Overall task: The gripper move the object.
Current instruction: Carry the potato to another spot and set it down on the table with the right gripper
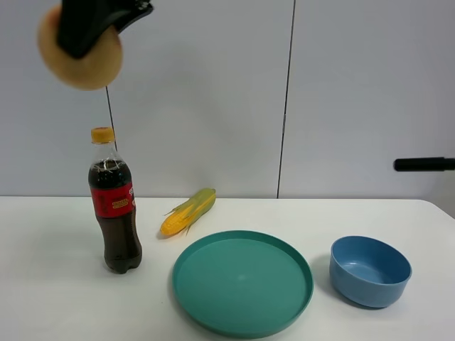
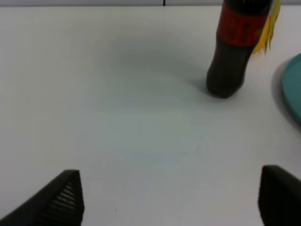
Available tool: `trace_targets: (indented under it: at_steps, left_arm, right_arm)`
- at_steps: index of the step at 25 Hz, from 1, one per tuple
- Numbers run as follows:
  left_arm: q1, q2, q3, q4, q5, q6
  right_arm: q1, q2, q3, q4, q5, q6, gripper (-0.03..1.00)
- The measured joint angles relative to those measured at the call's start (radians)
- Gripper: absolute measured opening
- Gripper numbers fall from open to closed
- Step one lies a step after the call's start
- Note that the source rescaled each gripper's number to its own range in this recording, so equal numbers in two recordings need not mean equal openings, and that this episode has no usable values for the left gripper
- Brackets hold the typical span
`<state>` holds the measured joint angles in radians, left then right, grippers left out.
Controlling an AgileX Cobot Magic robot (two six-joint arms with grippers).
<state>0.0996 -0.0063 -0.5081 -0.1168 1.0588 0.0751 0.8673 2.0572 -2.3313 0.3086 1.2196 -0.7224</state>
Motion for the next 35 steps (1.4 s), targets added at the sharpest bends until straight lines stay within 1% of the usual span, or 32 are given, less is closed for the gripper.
trace_targets:
  at_steps: [3, 11, 19, 27, 31, 35]
  left_arm:
    - [0.0, 0.0, 0.0, 0.0, 0.0, 0.0]
    - [0.0, 0.0, 0.0, 0.0, 0.0, 0.0]
    - [0.0, 0.0, 0.0, 0.0, 0.0, 0.0]
    - [0.0, 0.0, 0.0, 0.0, 0.0, 0.0]
    - [0.0, 0.0, 0.0, 0.0, 0.0, 0.0]
    - [0.0, 0.0, 0.0, 0.0, 0.0, 0.0]
  right_arm:
    - [0.075, 0.03, 0.0, -0.06, 0.006, -0.011, 0.0]
    - [0.178, 0.174, 0.0, -0.27, 0.004, -0.024, 0.0]
    - [0.214, 0.33, 0.0, -0.296, 0.003, -0.074, 0.0]
    - [0.214, 0.411, 0.0, -0.349, 0.001, -0.239, 0.0]
    - [0.214, 0.448, 0.002, -0.353, -0.029, -0.283, 0.0]
    - [0.213, 0.488, 0.004, -0.382, -0.07, -0.288, 0.0]
